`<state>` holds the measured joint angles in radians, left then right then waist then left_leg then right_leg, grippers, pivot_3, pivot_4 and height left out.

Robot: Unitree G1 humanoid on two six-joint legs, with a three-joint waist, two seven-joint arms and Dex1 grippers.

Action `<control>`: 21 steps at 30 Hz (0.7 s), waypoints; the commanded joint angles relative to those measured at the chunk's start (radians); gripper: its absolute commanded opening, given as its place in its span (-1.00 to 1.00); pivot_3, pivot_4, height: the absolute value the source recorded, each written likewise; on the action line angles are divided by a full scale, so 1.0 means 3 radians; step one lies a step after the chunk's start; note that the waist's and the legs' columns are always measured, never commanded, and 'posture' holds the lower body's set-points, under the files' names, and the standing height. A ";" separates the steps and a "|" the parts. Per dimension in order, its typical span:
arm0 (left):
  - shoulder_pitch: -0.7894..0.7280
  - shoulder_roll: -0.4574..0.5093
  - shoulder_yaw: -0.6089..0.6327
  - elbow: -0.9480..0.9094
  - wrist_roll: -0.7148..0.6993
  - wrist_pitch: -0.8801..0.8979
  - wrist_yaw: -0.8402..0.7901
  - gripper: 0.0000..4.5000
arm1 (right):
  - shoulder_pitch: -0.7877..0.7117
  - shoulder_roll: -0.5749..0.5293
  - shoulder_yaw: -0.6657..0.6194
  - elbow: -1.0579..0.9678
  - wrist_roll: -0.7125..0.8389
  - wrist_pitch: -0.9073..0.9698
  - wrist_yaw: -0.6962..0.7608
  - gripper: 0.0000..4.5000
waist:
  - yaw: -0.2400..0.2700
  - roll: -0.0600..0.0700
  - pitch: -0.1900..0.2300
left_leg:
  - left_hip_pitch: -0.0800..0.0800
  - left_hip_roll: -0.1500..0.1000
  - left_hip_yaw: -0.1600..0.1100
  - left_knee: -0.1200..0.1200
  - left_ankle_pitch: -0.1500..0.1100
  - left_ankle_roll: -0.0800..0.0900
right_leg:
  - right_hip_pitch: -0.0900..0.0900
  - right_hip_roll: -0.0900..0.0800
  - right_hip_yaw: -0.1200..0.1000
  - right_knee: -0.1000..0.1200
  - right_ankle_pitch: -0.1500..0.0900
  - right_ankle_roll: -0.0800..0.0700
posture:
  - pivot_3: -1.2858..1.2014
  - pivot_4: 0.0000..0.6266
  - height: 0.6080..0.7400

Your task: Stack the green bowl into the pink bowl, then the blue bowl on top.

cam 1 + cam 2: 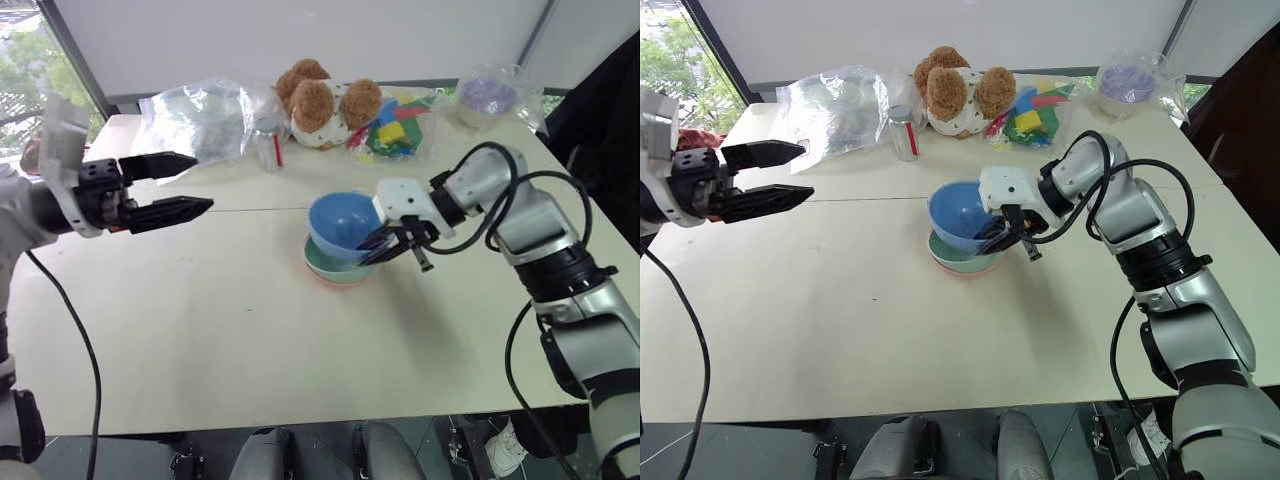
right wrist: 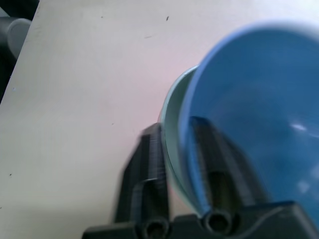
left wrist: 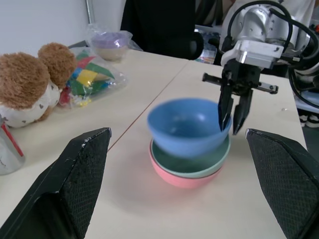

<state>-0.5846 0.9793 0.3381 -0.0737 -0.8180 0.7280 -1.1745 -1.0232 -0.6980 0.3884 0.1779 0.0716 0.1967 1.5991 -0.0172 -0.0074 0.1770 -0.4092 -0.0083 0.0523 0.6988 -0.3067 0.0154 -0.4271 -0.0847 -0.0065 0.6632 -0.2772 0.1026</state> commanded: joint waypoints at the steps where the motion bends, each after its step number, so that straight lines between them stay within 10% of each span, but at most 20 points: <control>1: 0.0006 0.0061 0.0153 -0.0098 -0.0062 -0.0020 0.0021 1.00 | -0.0082 0.0013 -0.0063 -0.0062 0.0019 -0.0042 0.0005 0.29 | 0.0001 0.0000 0.0000 | 0.0000 0.0000 0.0000 0.0000 0.0000 0.0000 | 0.0000 0.0000 0.0000 0.0000 0.0000 0.0000 | 0.03 -0.52 1.00; 4: 0.0032 0.0073 0.0164 -0.0134 -0.0110 0.0033 -0.0003 1.00 | -0.0127 -0.0017 -0.0203 -0.0185 0.0160 0.0110 0.0007 0.96 | 0.0000 0.0000 0.0000 | 0.0000 0.0000 0.0000 0.0000 0.0000 0.0000 | 0.0000 0.0000 0.0000 0.0000 0.0000 0.0000 | 0.03 -0.52 1.00; 21: 0.0458 0.0296 0.0318 -0.0521 -0.0148 0.0104 0.0065 1.00 | 0.0535 -0.0934 -0.1995 -0.1120 0.1544 0.2203 -0.0762 0.98 | 0.0010 0.0000 0.0000 | 0.0000 0.0000 -0.0004 -0.0008 -0.0002 0.0003 | 0.0001 -0.0011 0.0000 -0.0007 -0.0001 -0.0001 | 0.03 -0.52 1.00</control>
<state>-0.4599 1.0359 0.3764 -0.1990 -0.8452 0.7524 -1.1565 -0.8942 -0.9380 -0.1248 -0.1171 0.4884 0.7941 1.3919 -0.0143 -0.0075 0.1770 -0.4094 -0.0082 0.0511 0.6958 -0.3079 0.0172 -0.4269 -0.0882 -0.0064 0.6600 -0.2774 0.1022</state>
